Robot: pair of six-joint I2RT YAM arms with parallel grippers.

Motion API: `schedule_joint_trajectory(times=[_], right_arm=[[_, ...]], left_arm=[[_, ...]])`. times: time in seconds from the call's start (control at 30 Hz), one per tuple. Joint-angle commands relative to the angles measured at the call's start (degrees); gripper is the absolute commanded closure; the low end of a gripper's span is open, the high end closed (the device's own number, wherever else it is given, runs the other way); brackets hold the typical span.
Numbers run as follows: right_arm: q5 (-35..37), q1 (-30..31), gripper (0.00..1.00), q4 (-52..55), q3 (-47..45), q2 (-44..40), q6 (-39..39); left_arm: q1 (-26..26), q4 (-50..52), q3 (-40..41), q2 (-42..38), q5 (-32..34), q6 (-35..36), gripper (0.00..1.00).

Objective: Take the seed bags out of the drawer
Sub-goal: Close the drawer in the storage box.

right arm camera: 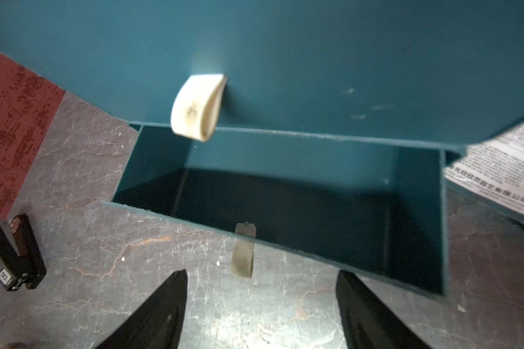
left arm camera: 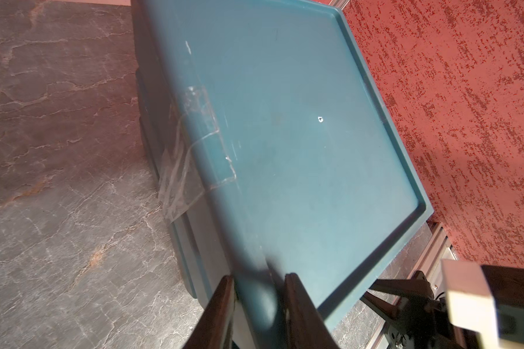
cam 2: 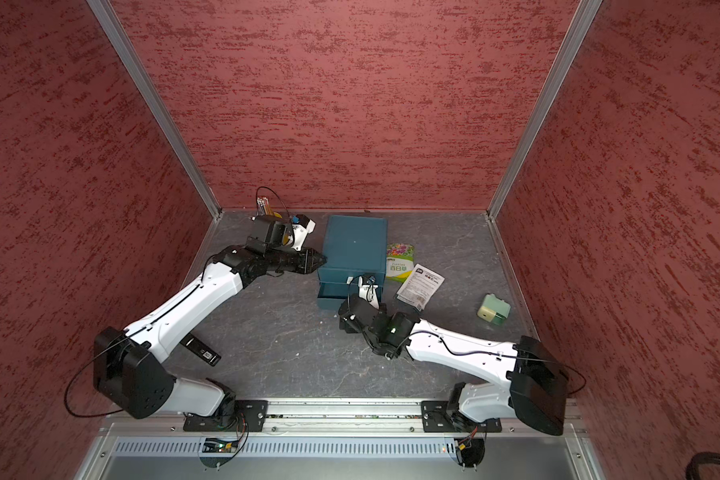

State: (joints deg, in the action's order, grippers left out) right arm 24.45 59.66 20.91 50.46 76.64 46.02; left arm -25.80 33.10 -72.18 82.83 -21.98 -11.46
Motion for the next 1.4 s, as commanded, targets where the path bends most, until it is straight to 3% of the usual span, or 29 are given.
schedule_joint_trajectory(times=[0.0,0.37,0.77,0.97,1.23,1.37], right_arm=[[1.3,-1.2,0.19,-5.8,0.6,2.3,-2.9],[5.6,-4.2,0.18,-13.4,-0.9,4.4,-5.8],[3.3,-9.5,0.17,-17.3,-3.3,3.5,-8.9],[-1.1,-9.6,0.14,-13.4,-4.0,-0.8,-7.5],[-7.1,-7.1,0.02,-3.5,-7.1,-9.1,-0.2],[-9.0,-6.6,0.01,0.4,-7.3,-12.0,3.0]], left_arm=[[-2.0,11.9,3.1,3.1,-3.5,2.1,0.70],[-2.2,12.2,2.9,2.6,-4.3,1.7,0.70],[-3.6,12.9,1.6,3.2,-4.8,1.0,0.70],[-4.6,14.0,0.9,2.6,-4.6,0.8,0.70],[-5.7,13.7,1.8,1.4,-5.2,-0.3,0.70],[-6.1,14.1,0.9,1.8,-4.3,-0.8,0.68]])
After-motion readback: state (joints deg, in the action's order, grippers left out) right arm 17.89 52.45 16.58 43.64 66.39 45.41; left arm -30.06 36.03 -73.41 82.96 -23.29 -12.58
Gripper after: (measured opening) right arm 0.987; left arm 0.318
